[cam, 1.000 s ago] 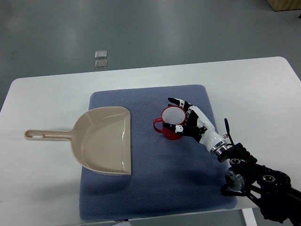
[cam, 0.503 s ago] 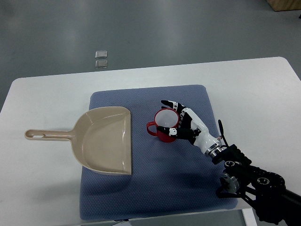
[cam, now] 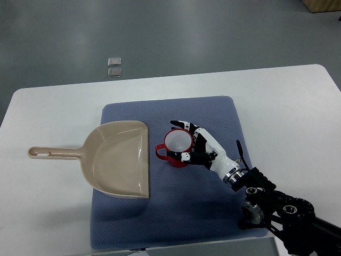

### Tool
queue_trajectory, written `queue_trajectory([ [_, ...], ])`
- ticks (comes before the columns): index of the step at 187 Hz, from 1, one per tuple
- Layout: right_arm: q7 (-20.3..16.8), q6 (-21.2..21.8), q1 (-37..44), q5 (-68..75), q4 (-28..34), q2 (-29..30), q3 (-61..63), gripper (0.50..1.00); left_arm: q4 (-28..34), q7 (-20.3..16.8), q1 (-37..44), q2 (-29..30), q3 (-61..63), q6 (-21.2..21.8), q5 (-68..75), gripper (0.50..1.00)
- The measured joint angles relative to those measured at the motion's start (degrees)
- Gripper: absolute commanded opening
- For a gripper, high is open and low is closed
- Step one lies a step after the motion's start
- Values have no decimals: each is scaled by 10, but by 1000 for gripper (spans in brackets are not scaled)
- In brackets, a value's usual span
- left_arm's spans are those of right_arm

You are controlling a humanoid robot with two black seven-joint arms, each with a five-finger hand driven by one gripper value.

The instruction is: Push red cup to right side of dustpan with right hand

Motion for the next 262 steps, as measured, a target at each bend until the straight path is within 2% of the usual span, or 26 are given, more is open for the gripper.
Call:
queue_trajectory([
  [262,0,0,1,-24,1,29,-43,926,0,0,0,0,0,0,0,1000],
])
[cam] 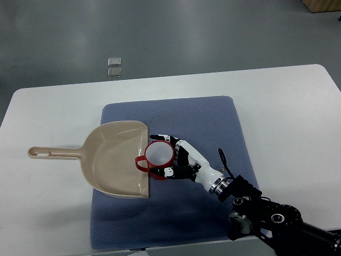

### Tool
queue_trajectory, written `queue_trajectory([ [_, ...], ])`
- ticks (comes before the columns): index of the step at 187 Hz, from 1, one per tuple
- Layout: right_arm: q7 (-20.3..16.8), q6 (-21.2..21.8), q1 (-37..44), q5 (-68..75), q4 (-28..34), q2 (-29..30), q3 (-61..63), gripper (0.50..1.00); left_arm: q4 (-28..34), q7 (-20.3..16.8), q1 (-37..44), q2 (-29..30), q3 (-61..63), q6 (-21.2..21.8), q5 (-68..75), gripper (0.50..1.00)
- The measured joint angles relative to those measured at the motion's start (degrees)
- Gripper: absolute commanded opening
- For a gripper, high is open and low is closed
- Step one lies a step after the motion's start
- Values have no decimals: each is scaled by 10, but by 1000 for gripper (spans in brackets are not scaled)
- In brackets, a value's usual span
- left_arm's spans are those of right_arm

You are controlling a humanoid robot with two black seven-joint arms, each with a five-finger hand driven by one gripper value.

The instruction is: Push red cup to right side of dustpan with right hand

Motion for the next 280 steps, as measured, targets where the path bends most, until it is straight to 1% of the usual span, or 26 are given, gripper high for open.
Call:
queue_trajectory([
  [280,0,2,21,11,2,-25,20,926,0,0,0,0,0,0,0,1000],
])
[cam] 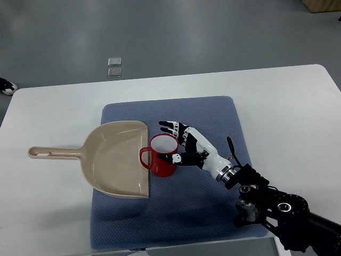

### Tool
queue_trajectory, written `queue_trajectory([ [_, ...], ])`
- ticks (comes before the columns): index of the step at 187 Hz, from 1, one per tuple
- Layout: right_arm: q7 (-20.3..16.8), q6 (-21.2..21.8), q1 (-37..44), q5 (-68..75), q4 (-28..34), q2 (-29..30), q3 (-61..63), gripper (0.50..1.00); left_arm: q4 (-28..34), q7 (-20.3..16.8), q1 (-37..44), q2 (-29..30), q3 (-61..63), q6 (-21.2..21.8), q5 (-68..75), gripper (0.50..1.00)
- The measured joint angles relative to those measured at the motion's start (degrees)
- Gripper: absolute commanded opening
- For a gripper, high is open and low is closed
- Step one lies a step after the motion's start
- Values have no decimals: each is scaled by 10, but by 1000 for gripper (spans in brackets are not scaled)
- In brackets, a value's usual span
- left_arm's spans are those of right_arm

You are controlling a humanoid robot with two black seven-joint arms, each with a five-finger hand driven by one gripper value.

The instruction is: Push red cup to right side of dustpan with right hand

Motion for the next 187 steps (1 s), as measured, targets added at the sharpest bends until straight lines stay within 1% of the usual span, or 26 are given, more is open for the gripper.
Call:
queue_trajectory([
  [187,0,-1,9,1,5,-13,0,926,0,0,0,0,0,0,0,1000],
])
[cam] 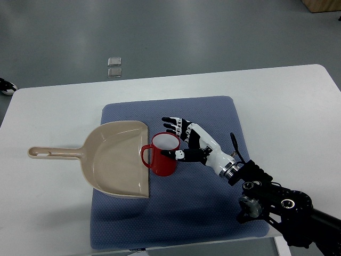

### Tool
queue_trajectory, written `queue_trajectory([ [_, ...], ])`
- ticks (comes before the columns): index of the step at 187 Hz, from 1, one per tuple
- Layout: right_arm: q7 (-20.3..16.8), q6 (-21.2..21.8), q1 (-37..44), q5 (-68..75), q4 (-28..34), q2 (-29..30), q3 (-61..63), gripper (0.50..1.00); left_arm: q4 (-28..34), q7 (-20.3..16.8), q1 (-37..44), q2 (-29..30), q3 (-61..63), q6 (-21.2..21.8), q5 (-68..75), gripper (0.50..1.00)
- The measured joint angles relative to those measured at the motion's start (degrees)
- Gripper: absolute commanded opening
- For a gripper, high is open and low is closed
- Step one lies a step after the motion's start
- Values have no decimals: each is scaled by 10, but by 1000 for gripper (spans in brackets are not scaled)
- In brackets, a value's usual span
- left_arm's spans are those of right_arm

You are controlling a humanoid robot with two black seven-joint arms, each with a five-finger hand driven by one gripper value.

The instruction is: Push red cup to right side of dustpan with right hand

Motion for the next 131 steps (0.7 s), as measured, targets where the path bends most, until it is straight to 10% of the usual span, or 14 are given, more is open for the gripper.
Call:
queue_trajectory([
  [131,0,1,4,0,5,-7,12,926,0,0,0,0,0,0,0,1000],
])
